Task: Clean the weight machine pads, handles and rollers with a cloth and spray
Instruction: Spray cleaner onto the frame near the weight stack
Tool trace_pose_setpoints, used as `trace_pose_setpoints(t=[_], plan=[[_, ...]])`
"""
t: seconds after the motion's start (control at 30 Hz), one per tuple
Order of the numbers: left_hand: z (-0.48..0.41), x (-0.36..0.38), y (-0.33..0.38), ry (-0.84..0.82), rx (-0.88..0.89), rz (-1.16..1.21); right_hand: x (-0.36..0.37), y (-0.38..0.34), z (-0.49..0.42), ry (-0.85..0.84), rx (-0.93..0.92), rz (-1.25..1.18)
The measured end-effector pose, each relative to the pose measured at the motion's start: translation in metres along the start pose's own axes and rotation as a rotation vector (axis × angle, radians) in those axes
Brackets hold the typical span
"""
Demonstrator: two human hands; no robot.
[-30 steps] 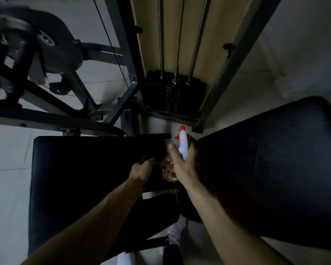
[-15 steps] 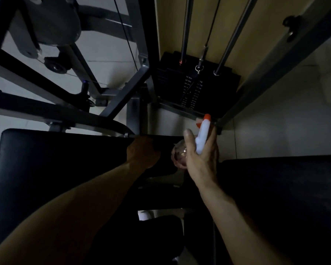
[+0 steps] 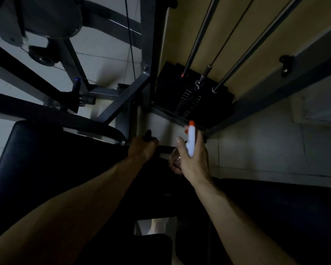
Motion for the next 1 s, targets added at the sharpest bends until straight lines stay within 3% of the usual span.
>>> trace_pose_setpoints(t=[0.1, 0.2, 0.27, 0.37, 0.47, 0.53, 0.7, 0.9, 1.0], plan=[[-0.005, -0.026, 0.012, 0.108, -0.069, 0.235, 0.022, -0.004, -0.019, -0.134, -0.008, 0.007], [-0.009, -0.045, 0.019, 0.126, -0.041, 0.227, 0.035, -0.006, -0.046, -0.252, -0.127, 0.137], [-0.012, -0.06, 0.015, 0.164, -0.051, 0.214, 0.048, -0.003, -0.069, -0.391, -0.243, 0.294], [-0.015, -0.071, 0.007, 0.225, -0.094, 0.231, 0.076, 0.017, -0.084, -0.733, -0.443, 0.711], [-0.018, -0.076, 0.003, 0.289, -0.113, 0.276, 0.086, 0.038, -0.082, -0.911, -0.581, 0.937], [-0.023, -0.075, -0.005, 0.31, -0.142, 0.318, 0.092, 0.051, -0.082, -0.944, -0.632, 0.984], [-0.022, -0.068, -0.018, 0.343, -0.122, 0.327, 0.1, 0.065, -0.083, -0.875, -0.556, 0.945], [-0.014, -0.053, -0.028, 0.314, -0.138, 0.321, 0.071, 0.085, -0.094, -0.847, -0.395, 0.848], [-0.014, -0.037, -0.027, 0.307, -0.126, 0.364, 0.044, 0.107, -0.094, -0.858, -0.32, 0.944]])
Point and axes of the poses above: each hand's wrist, its own z-axis away from the middle knuckle, its own x-axis out of the palm, y = z × x, the point moved 8 cm from there along -z, towards the middle knuckle, and after that the axes turned 4 degrees about z, right-handed, at the moved point
